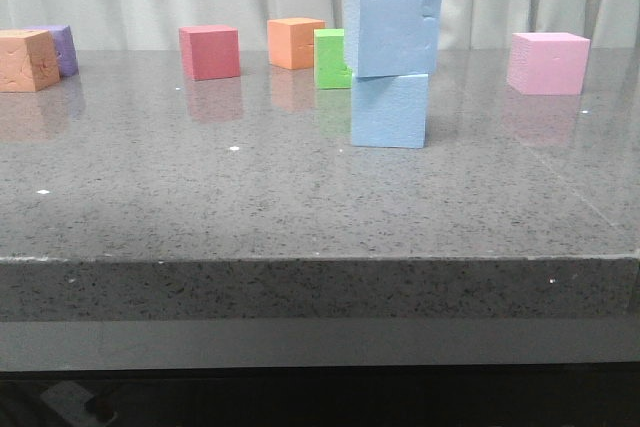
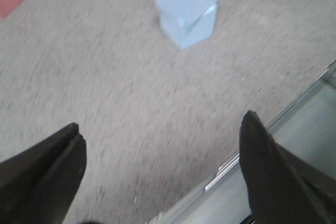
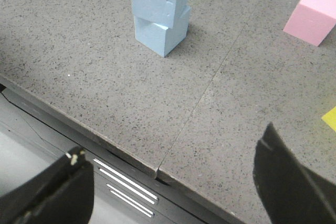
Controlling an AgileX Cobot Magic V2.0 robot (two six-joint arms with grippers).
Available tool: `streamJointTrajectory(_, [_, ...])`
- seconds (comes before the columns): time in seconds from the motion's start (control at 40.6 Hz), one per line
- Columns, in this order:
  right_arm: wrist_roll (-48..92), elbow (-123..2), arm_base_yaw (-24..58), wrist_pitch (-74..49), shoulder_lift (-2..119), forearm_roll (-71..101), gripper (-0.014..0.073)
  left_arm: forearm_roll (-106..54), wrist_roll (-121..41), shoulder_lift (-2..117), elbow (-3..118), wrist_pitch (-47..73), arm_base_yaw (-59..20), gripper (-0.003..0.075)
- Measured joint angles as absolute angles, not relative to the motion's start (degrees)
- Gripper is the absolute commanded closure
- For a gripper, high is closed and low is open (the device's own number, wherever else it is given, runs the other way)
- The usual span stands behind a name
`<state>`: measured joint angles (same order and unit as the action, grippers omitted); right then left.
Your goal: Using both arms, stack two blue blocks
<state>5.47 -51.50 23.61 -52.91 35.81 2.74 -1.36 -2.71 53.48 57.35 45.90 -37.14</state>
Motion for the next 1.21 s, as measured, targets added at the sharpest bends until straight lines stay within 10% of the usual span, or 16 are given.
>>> streamJointTrajectory(0.394, [4.83,-51.5,23.61,-51.57,35.81,2.74,0.0021,1.85,1.45,40.27,45.01,42.72,-37.14,0.0191])
streamJointTrajectory(0.788, [4.71,-51.5,23.61,-51.44,35.81,2.74,0.0665,1.89,1.55,40.27,44.83,42.5,-37.14,0.0721])
streamJointTrajectory(1.207, [4.6,-51.5,23.61,-51.44,35.81,2.74,0.0661,1.98,1.55,40.27,44.83,42.33,-37.14,0.0741])
